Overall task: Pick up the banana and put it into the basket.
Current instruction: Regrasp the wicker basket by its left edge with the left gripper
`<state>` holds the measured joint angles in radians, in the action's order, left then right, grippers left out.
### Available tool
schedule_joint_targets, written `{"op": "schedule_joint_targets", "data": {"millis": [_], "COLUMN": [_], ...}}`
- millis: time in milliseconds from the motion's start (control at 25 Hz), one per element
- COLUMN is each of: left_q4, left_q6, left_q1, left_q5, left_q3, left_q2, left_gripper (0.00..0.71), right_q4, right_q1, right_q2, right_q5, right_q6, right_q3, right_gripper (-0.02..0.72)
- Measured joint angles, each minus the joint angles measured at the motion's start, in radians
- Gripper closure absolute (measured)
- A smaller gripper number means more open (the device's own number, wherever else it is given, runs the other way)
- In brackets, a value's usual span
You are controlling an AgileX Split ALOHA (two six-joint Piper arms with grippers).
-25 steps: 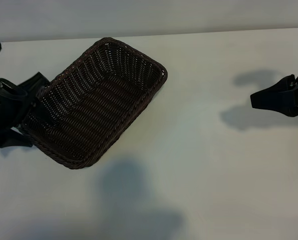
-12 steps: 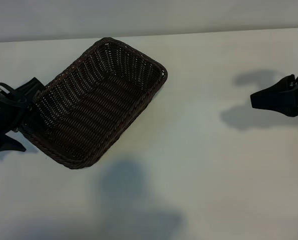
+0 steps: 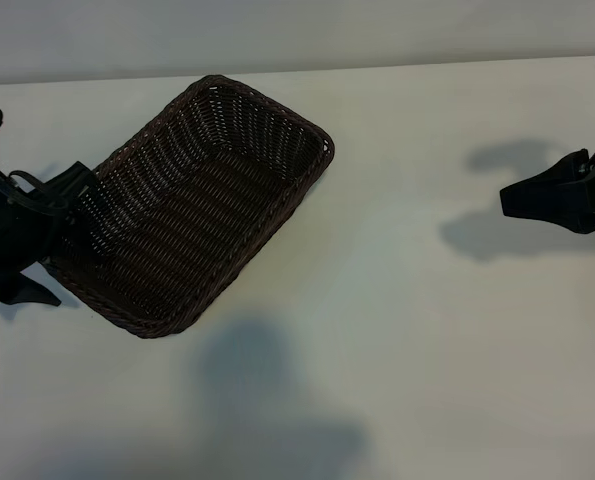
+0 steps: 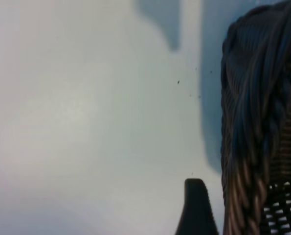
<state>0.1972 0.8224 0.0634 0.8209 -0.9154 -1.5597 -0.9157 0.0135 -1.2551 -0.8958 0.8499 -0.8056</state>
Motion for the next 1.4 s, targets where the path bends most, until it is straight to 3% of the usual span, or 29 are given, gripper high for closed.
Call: {"op": "schedule_joint_targets", "data": {"millis": [800, 1000, 1240, 1400], "left_q4": [0.0, -0.004, -0.007, -0.002], "left_q6": [0.008, 0.007, 0.001, -0.001], "left_q1": [0.0, 0.0, 0.0, 0.0], "left_q5": [-0.156, -0.173, -0.174, -0.176], "left_q3": [0.0, 0.0, 0.0, 0.0], "left_q2": [-0.174, -0.181, -0.19, -0.19], "left_gripper": [0.177, 0.274, 0.464, 0.479], "right_q4": [0.0, 0.0, 0.0, 0.0], "right_q1": [0.0, 0.0, 0.0, 0.0], "right_q2": [0.0, 0.0, 0.0, 0.0], "right_q5": [0.0, 0.0, 0.0, 0.0], "right_q6": [0.0, 0.0, 0.0, 0.0], "right_q3": [0.0, 0.0, 0.0, 0.0], "right_gripper": [0.109, 0.109, 0.109, 0.109]}}
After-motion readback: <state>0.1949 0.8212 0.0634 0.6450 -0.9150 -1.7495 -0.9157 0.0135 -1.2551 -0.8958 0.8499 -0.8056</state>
